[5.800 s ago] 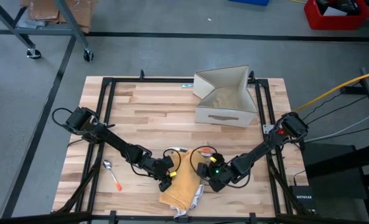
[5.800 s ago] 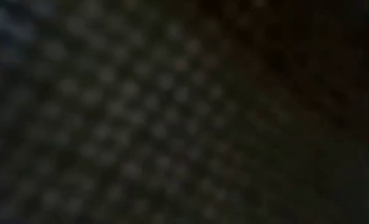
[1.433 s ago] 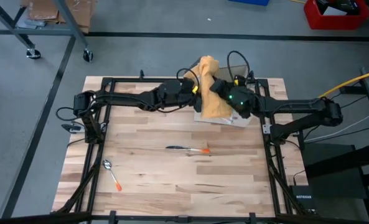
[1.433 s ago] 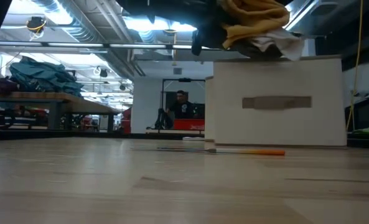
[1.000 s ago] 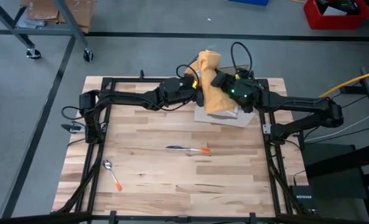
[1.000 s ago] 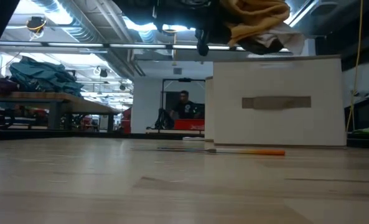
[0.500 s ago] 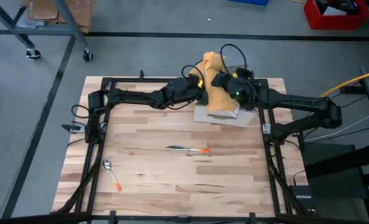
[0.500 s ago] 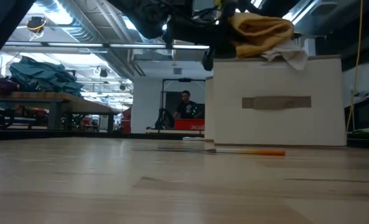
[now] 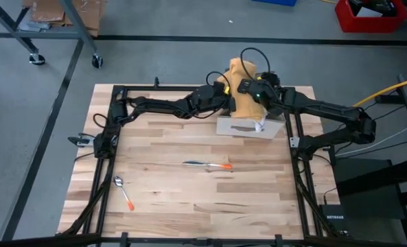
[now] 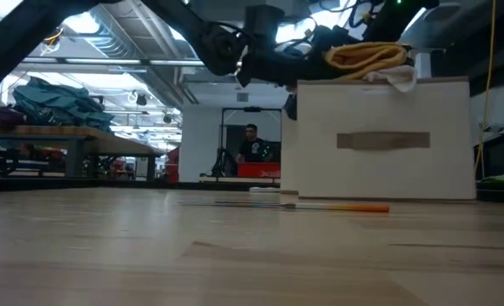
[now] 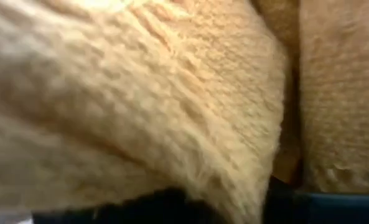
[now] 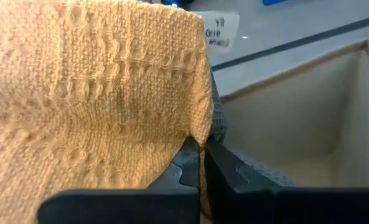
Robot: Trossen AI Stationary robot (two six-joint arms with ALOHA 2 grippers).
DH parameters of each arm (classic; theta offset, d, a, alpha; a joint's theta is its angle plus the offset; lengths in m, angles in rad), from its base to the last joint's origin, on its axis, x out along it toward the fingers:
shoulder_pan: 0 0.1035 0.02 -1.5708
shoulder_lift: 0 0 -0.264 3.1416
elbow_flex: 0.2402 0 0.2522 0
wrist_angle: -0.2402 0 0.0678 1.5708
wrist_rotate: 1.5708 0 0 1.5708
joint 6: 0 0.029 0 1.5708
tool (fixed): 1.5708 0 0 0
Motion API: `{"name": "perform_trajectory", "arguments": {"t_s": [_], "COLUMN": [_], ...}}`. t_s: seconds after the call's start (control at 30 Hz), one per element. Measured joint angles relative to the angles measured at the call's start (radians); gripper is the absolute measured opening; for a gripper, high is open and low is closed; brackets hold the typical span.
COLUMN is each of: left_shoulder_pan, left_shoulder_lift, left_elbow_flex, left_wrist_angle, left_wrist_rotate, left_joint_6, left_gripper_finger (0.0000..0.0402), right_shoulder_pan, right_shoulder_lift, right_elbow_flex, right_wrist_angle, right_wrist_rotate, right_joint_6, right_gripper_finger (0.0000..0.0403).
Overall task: Fold towel
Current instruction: Put the kitchen towels into the brown laundry organizer
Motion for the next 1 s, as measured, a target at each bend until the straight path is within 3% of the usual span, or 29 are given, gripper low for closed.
{"name": "perform_trajectory", "arguments": {"t_s": [0.13, 0.33, 0.63, 0.83, 1.0], "left_shoulder_pan": [0.002, 0.003, 0.017, 0.017, 0.017], "left_shoulder_lift": [0.029, 0.026, 0.000, -0.018, -0.029], "left_elbow_flex": [0.022, 0.027, 0.029, 0.027, 0.025], "left_wrist_angle": [-0.009, -0.123, -0.306, -0.329, -0.342], "left_wrist_rotate": [0.002, 0.001, 0.014, 0.021, 0.011], "left_joint_6": [-0.010, 0.002, 0.008, 0.154, 0.281], "left_gripper_finger": [0.0024, 0.0022, 0.0036, 0.0040, 0.0083], "right_shoulder_pan": [-0.032, -0.089, -0.105, -0.103, -0.103], "right_shoulder_lift": [0.012, 0.088, 0.119, 0.119, 0.120], "right_elbow_flex": [0.000, 0.004, 0.004, 0.003, 0.001], "right_wrist_angle": [-0.058, -0.108, -0.191, -0.196, -0.220], "right_wrist_rotate": [-0.023, -0.101, -0.133, -0.132, -0.130], "right_joint_6": [0.007, 0.013, -0.015, -0.040, -0.044], "right_gripper_finger": [0.0008, 0.0009, 0.0013, 0.0013, 0.0014]}}
